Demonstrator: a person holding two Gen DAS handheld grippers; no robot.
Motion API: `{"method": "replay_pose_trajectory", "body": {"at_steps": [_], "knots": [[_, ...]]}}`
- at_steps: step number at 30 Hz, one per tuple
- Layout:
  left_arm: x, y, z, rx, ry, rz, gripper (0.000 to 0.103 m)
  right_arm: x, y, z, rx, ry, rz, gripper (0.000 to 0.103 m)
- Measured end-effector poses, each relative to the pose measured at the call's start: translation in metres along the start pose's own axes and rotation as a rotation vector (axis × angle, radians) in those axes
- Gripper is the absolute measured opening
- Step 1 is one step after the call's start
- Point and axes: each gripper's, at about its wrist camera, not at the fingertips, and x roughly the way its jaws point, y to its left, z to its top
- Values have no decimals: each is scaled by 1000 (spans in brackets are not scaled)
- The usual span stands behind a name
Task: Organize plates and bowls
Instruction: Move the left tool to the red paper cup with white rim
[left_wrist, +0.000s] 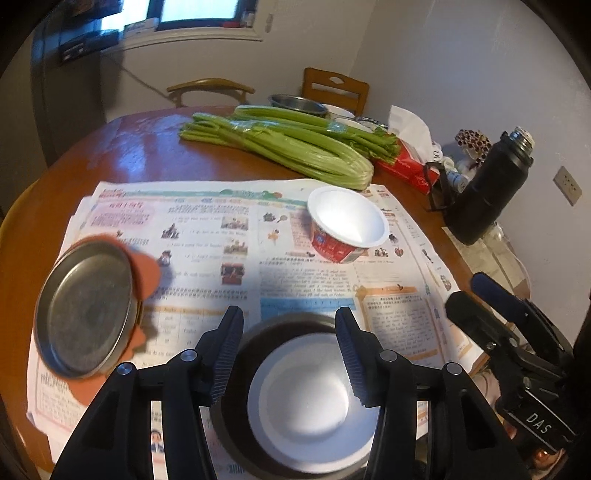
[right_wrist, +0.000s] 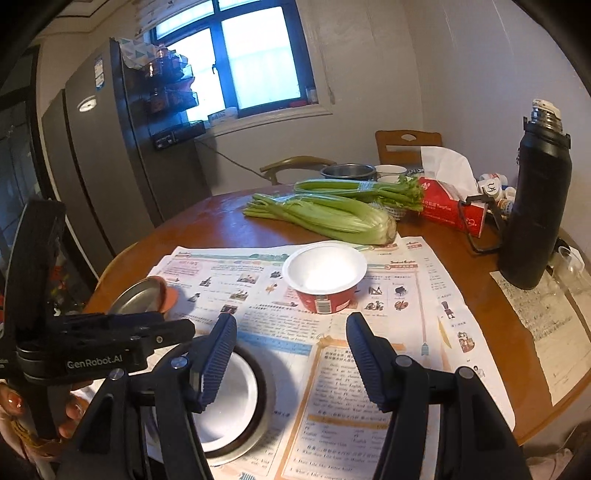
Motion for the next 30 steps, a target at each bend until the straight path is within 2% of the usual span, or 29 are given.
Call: {"method": "replay_pose_trajectory", "body": {"at_steps": [3,8,13,25,30], "knots": [[8,-3,8,21,11,-9,54,10,-5,4,15,19,20,62],[18,-5,30,35,-3,-22,53,26,-11,13,10,37,-2,62],[33,-9,49,27,-10,-33,54,36,-22,27,21,20,-29,62],[83,-19,79,60,78,-41,54,69,-61,45,67,53,-109,62],[96,-20,88,59,102,-51,54,93,-72,46,73,112,-111,62]]}}
